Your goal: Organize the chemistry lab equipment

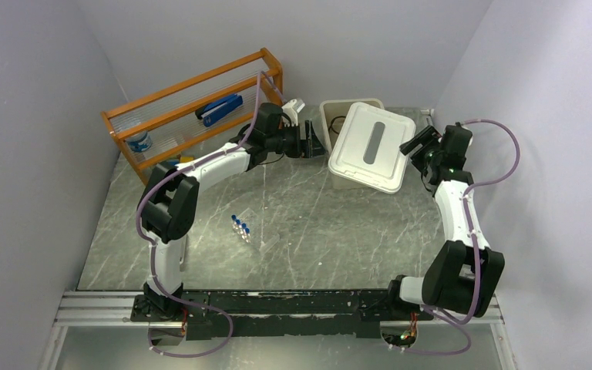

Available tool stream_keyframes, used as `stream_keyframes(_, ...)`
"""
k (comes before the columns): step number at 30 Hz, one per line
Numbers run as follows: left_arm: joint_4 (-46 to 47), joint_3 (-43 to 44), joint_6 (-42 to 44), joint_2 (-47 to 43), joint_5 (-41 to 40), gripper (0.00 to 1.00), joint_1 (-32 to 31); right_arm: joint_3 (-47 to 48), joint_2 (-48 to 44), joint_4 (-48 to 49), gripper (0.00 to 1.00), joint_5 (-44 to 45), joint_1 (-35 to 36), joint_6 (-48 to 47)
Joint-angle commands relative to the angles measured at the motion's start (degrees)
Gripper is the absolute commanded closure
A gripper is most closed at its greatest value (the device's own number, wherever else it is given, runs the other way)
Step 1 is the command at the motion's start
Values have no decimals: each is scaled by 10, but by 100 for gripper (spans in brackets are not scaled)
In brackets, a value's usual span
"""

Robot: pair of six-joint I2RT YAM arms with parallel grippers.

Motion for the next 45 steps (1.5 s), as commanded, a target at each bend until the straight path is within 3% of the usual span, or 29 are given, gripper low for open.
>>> stream_keyframes(1,24,13,-4,-4,22,20,-4,-4,-19,-18,32,3,2,-15)
stream_keyframes(6,32,11,-12,-5,37,21,-4,-21,-19,-10,51,-17,3,-22)
stream_keyframes(21,33,5,-27,3,61,28,-6,-18,25,22,79,-90,3,-78)
stream_keyframes(25,28,2,-25,3,55,28,-5,-18,31,65,80,-116,3,-91)
stream_keyframes(31,35,4,-28,16,62,37,-7,-7,67,113,81,-160,3,-129)
stream_keyframes(45,19,8,-16,26,52,44,-7,4,86,179,94,-156,4,-167)
